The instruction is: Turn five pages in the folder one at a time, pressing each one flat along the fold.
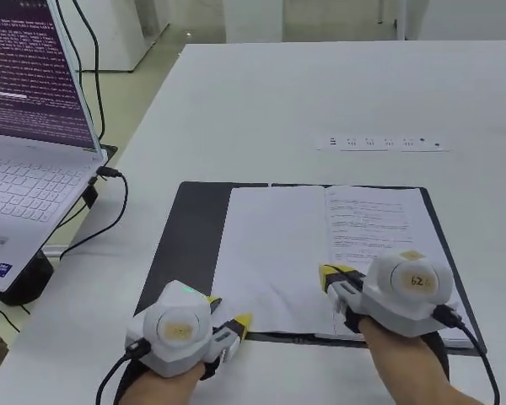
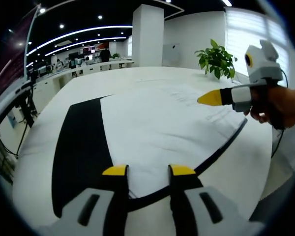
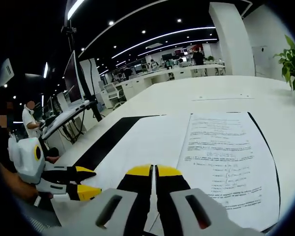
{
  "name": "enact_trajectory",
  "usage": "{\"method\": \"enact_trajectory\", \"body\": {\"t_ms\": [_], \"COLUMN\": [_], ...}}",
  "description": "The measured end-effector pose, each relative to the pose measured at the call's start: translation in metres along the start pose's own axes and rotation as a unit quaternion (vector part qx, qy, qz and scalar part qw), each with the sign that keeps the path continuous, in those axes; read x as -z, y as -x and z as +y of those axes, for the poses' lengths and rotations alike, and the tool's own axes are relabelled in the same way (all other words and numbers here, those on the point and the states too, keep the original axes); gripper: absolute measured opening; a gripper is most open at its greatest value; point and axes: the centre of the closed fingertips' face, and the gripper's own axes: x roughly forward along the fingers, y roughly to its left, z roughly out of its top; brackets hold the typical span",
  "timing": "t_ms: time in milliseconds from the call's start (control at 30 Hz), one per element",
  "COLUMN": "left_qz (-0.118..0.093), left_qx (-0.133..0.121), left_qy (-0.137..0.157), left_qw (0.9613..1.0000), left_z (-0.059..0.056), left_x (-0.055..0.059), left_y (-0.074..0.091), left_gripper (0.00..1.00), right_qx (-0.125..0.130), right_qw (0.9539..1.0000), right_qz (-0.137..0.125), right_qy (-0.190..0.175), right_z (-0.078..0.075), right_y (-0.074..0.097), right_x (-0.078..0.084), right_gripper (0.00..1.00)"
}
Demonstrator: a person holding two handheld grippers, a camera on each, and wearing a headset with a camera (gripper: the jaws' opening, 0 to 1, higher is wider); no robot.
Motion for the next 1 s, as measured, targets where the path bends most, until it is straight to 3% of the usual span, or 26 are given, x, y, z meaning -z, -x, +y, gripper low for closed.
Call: {"method": "enact_trajectory", "body": {"t_ms": [233, 733, 1000], "left_qz": [-0.009, -0.023, -0.028], "left_qx": [-0.003, -0.005, -0.003], "left_qy": [-0.010, 0.006, 0.010], "left_qw": [0.9999, 0.9997, 0.9996], "left_z": [-0.001, 0.000, 0.002], "left_x": [0.001, 0.001, 0.001], "left_y": [0.000, -0.001, -0.002], "left_gripper": [0.31, 0.31, 0.30], "right_qx": [0.004, 0.011, 0.007], "right_qw": [1.0000, 0.9999, 1.0000], "right_qz": [0.000, 0.008, 0.005], "right_qy": [-0.004, -0.004, 0.000], "right_z": [-0.007, -0.037, -0.043], "right_y": [-0.012, -0.050, -0.068], "right_x": [-0.003, -0.005, -0.012], "right_gripper": [0.00, 0.00, 0.00]}}
